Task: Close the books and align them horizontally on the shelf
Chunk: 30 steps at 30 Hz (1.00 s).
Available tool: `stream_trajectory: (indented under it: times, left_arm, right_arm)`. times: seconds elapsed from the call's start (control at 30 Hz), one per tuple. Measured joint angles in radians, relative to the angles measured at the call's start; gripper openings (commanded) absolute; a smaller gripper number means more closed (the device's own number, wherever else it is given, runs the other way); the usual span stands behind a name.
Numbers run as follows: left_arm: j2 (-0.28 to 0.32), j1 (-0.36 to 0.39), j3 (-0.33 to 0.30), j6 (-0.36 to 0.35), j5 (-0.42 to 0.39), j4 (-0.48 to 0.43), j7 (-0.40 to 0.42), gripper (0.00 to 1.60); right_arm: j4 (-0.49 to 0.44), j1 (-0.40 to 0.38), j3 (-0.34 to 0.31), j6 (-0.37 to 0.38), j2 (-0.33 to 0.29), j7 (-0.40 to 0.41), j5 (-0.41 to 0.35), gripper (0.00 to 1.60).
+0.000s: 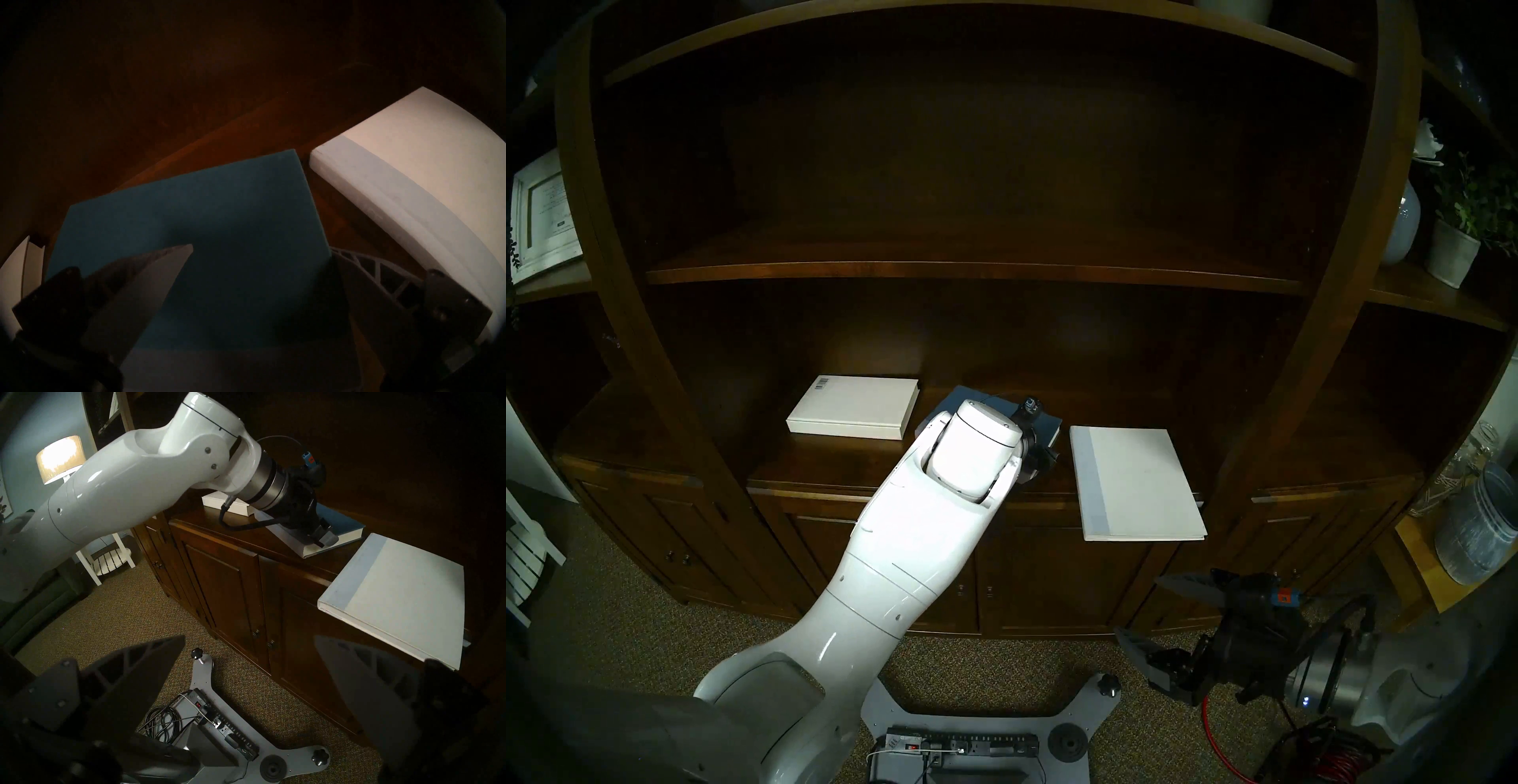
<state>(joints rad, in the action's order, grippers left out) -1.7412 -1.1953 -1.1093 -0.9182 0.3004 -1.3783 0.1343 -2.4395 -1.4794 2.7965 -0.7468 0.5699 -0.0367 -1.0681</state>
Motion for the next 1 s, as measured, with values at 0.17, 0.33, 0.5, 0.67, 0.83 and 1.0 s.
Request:
stream_trajectory:
  times: [0.17, 0.33, 0.5, 0.67, 0.83, 1.0]
  left_arm:
    - [-0.029, 0.03, -0.046, 0.006, -0.015, 0.056, -0.05, 1.6]
    - [-0.056, 0.057, -0.09, 0.019, -0.031, 0.103, -0.086, 1.6]
    - [-0.075, 0.07, -0.126, 0.033, -0.069, 0.109, -0.095, 1.6]
    - [-0.076, 0.072, -0.133, 0.04, -0.121, 0.057, -0.059, 1.6]
    - [-0.079, 0.074, -0.135, 0.042, -0.155, 0.006, -0.021, 1.6]
    - [-0.075, 0.068, -0.144, 0.036, -0.175, -0.062, 0.006, 1.6]
  right_arm:
    - [0.0, 0.0, 0.0, 0.0, 0.0, -0.001, 0.0, 1.6]
    - [0.0, 0.0, 0.0, 0.0, 0.0, -0.001, 0.001, 1.6]
    - [0.0, 0.0, 0.0, 0.0, -0.001, -0.002, 0.001, 1.6]
    - [0.0, 0.0, 0.0, 0.0, -0.001, -0.002, 0.002, 1.6]
    - [0.0, 0.0, 0.0, 0.001, -0.001, -0.002, 0.002, 1.6]
    - [0.0, 0.0, 0.0, 0.002, -0.001, -0.002, 0.002, 1.6]
